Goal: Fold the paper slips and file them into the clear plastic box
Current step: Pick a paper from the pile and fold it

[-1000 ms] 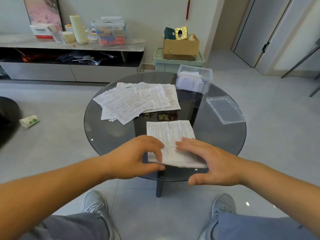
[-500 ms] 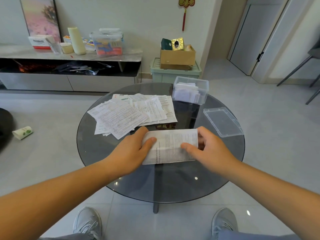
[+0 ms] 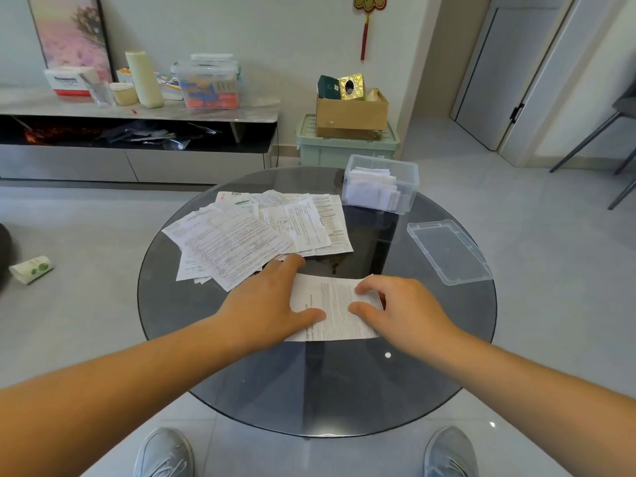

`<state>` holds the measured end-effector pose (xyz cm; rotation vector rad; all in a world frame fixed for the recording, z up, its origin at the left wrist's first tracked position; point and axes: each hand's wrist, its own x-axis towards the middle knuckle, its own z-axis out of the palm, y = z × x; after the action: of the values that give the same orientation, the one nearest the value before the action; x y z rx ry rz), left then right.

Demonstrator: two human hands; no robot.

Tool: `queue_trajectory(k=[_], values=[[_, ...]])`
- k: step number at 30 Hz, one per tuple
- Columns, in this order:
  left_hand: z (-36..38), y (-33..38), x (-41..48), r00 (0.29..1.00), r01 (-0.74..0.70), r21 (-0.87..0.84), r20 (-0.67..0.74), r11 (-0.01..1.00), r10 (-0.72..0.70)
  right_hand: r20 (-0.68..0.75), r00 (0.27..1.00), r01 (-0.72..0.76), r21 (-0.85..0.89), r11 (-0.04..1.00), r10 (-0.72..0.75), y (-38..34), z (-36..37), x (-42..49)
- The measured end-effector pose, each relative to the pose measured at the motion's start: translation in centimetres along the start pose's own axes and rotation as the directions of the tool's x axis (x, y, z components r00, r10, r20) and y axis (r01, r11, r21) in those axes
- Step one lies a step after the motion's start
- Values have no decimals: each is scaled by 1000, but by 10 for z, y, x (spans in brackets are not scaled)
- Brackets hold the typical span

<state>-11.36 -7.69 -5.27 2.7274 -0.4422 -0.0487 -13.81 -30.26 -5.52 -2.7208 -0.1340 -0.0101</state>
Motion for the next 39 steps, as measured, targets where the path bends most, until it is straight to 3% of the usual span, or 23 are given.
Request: queue_trajectory(k=[2,5,7,10,18,24,29,32,39], values=[[3,-3,0,999,-31,88,-7,996,32,-14,1000,12,-63,998,-13,0,1,-1],[4,-12,0,981,-190,150,-7,970,193,-50,997,53,-162,985,-62,6,6,0],[2,-18,1,947,-317,120,96,941,307,-72,994,68,-184,981,-82,12,8,1],[2,-25,0,900,-395,103,246,913,361,-80,992,83,-183,980,-100,17,10,-1],[-10,-18,9,898,-344,122,332,931,288,-88,994,49,-119,992,-59,24,8,1],[-16,-1,8,913,-323,183,318,928,255,7,997,71,-14,997,-70,19,-5,-2],[-15,21,21,949,-178,31,271,983,164,92,994,59,-40,997,-55,9,-7,1],[-18,29,32,954,-96,29,288,995,83,129,989,72,-31,997,-67,7,-8,5],[-22,30,41,928,22,-74,373,997,7,201,967,151,28,988,-154,12,-8,7]])
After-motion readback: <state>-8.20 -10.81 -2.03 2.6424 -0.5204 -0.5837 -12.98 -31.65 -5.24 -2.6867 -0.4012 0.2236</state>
